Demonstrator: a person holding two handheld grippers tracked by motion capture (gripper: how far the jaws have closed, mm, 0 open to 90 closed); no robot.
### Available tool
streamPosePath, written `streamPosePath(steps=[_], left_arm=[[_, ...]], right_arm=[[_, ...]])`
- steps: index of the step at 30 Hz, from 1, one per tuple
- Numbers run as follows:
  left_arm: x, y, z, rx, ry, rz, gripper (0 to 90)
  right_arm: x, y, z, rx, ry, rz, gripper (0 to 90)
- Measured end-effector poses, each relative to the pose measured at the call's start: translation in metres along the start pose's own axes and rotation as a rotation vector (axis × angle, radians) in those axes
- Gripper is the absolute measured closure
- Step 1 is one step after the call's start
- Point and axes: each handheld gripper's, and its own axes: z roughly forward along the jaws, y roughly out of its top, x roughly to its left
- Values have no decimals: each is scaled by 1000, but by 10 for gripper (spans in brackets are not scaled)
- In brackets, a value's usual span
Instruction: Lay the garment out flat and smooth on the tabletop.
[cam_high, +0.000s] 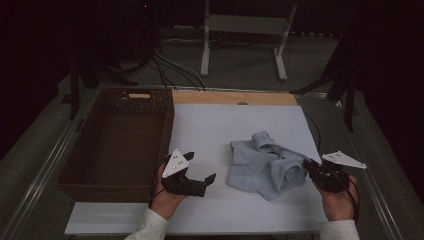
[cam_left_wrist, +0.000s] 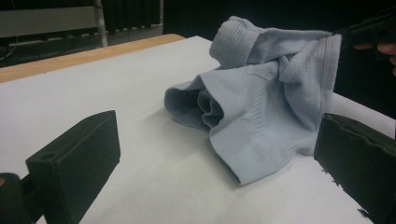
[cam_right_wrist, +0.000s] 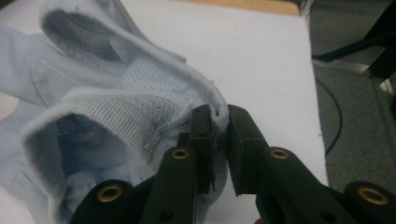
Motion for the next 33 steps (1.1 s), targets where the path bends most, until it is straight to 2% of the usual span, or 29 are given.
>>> streamPosePath(steps=[4,5,6,7,9,13,18,21,27,30,31,33], left_arm=[[0,0,0,-1,1,0,9],[0,0,0,-1,1,0,9],[0,0,0,0,0,0,9],[0,0,0,0,1,0,9],[0,0,0,-1,1,0,9],[0,0,0,-3,1,0,9],[0,0,0,1,1,2,9],[-1,0,0,2,0,4,10],[0,0,1,2,0,2,10],[-1,0,1,2,-1,2,9],[0,0,0,0,1,4,10],[0,0,0,-1,1,2,10]], right_arm=[[0,-1,3,24,12,0,695],[0,-1,3,24,12,0,695],[1,-1,3,26,10,1,650],[3,0,3,22,10,-4,566],[6,1,2,14,14,-11,506],[12,6,-4,-17,24,-27,428],[20,14,-13,-70,62,-13,345],[25,16,-15,-88,91,-13,313],[38,18,-12,-91,134,-36,297],[42,18,-11,-90,141,-59,297],[46,18,-9,-76,134,-86,304],[47,17,-8,-68,137,-93,306]])
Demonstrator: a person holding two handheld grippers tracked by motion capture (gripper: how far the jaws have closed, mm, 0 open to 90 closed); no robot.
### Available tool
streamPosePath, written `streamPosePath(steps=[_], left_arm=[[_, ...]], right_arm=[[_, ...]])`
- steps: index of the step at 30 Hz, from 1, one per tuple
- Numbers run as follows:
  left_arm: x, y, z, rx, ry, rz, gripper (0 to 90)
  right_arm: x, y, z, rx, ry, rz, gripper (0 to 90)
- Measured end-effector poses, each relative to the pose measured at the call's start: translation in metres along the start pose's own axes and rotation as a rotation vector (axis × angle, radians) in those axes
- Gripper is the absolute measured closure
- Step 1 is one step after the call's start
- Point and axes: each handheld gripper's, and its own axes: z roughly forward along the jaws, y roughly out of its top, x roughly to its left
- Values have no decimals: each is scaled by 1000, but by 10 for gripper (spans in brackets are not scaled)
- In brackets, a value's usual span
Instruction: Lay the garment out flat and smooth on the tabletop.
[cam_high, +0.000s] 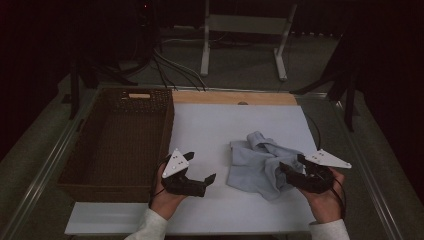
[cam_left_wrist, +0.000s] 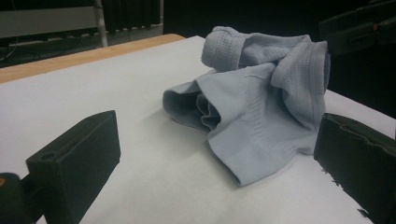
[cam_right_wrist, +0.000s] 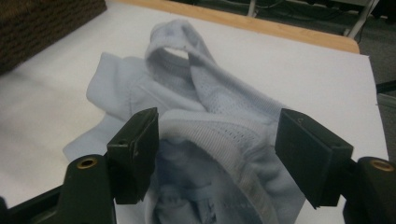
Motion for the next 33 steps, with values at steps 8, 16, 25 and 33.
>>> streamPosePath(steps=[8,16,25,33], left_arm=[[0,0,0,-1,0,1,10],[0,0,0,-1,-1,0,10],[-1,0,1,2,-4,-2,10],[0,0,0,0,-1,-3,10]], right_arm=[[-2,-6,7,43,-33,-19,348],[-7,-10,9,82,-84,-33,555],[-21,-11,-1,57,-133,-5,865],[-35,-11,-12,18,-175,42,876]])
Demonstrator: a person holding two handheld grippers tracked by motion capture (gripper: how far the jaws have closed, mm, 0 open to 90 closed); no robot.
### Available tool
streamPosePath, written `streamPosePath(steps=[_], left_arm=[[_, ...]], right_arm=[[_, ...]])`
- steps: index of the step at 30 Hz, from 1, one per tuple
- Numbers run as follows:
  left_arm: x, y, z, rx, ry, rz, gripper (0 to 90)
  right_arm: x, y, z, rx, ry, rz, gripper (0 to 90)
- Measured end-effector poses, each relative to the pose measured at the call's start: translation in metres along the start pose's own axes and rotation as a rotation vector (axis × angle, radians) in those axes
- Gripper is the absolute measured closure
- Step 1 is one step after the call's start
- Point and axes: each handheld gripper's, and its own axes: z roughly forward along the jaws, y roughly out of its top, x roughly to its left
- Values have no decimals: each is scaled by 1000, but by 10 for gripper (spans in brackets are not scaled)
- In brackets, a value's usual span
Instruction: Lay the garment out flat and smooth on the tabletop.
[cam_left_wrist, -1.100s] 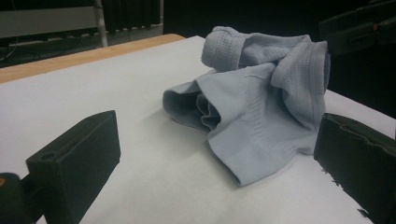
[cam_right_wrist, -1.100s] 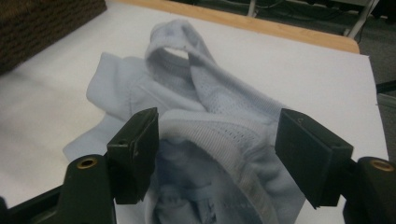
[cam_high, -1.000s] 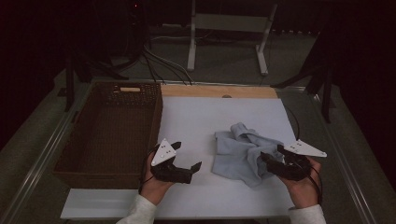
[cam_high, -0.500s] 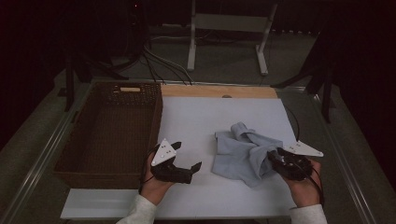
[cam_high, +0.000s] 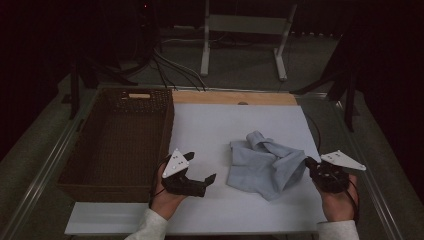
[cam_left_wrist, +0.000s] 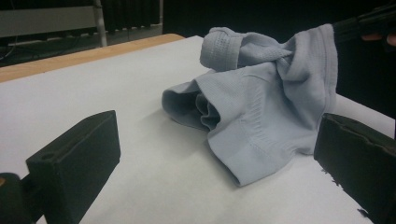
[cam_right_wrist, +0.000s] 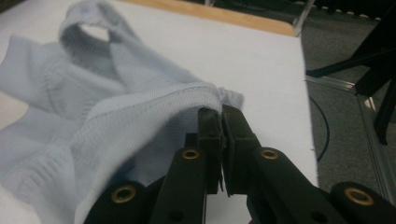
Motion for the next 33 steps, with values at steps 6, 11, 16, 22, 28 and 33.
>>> streamPosePath(steps=[6,11,16,22,28,33], left_arm=[[0,0,-1,-2,1,0,10],[1,1,-2,-6,4,-2,10],[2,1,-2,-7,6,-1,10],[1,1,-2,-5,4,2,10],[1,1,-2,-6,5,0,10],[0,1,0,-5,2,2,10]], right_arm=[[-12,-1,-6,-16,-28,28,876],[-22,-3,-8,-10,-55,59,877],[-33,-6,-11,-3,-99,93,877],[-37,-10,-7,63,-121,115,641],[-39,-4,-18,29,-156,118,476],[-30,0,-23,-27,-87,101,378]])
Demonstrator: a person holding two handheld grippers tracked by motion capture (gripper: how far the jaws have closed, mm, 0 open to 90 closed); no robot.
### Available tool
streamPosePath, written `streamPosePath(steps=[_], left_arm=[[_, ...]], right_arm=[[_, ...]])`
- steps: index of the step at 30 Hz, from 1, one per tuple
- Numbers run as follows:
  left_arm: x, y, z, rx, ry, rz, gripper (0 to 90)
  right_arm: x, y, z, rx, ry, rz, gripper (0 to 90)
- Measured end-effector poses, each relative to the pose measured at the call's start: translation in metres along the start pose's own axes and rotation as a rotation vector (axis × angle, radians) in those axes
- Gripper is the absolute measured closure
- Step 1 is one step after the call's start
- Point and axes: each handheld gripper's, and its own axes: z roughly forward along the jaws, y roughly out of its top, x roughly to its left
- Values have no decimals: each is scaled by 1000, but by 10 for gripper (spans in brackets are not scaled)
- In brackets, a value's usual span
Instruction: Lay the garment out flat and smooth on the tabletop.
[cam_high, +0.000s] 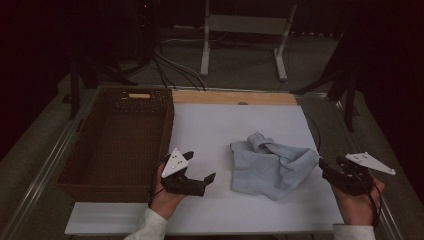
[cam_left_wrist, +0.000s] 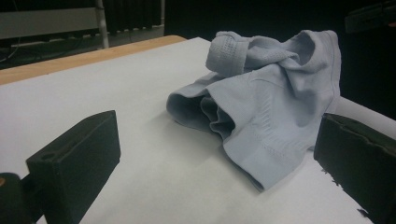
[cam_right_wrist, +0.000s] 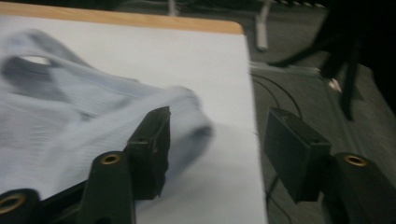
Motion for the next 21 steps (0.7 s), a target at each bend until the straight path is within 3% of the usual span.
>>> streamPosePath(steps=[8,16,21], left_arm=[[0,0,0,0,0,1,10],[0,0,0,0,0,0,10],[0,0,0,1,-1,2,10]], right_arm=[[33,6,1,-51,114,-82,295],[64,1,14,-13,197,-159,311],[73,-9,30,47,155,-215,361]])
